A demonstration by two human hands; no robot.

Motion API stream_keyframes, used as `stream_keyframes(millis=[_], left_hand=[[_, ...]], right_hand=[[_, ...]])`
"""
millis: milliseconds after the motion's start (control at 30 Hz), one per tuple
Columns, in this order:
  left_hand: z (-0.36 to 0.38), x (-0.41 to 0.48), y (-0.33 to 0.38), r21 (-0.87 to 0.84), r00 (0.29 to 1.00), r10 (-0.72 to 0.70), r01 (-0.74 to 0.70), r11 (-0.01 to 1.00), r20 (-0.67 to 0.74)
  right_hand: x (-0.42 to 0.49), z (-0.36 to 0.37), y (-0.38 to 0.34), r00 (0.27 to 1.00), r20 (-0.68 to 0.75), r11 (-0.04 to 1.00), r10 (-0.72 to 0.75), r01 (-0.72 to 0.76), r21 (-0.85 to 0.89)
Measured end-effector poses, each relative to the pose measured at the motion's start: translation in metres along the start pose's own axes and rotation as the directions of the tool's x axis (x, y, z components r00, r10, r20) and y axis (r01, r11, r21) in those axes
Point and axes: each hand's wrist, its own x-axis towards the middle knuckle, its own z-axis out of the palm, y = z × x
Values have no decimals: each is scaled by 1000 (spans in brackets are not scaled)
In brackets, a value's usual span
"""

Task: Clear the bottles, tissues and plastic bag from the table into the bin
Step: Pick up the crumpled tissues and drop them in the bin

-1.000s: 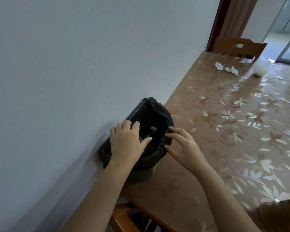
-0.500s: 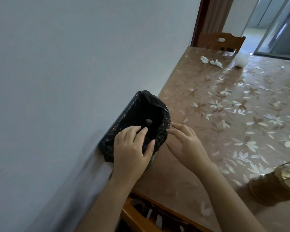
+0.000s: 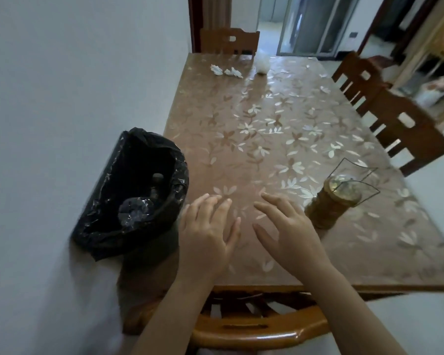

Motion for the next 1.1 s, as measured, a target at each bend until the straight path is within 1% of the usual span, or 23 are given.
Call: stream_keyframes(millis=[133, 267, 467, 600, 800, 933, 1100], left_hand=[[11, 1, 37, -49, 995, 79, -76, 996, 61], [24, 5, 83, -59, 986, 155, -151, 987, 61], [60, -10, 194, -151, 966, 244, -230, 961, 86], [89, -22, 281, -206, 935, 332, -303, 930, 123], [134, -33, 394, -298, 842, 514, -454, 840, 165], [167, -26, 446, -356, 796, 579, -496, 792, 178], [218, 1, 492, -411, 758, 630, -528, 744, 167]], right_hand=[[-27, -20, 20, 993, -58, 994, 100, -102, -25], [-56, -47, 50, 978, -143, 988, 151, -156, -21], [-121, -108, 125, 939, -220, 964, 266, -263, 41], [-176, -154, 183, 885, -301, 932, 355, -358, 47], [-241, -210, 258, 783, -389, 855, 486, -518, 25], [-259, -231, 303, 714, -437, 800, 547, -600, 21], [-258, -245, 362, 655, -447, 735, 610, -678, 10]])
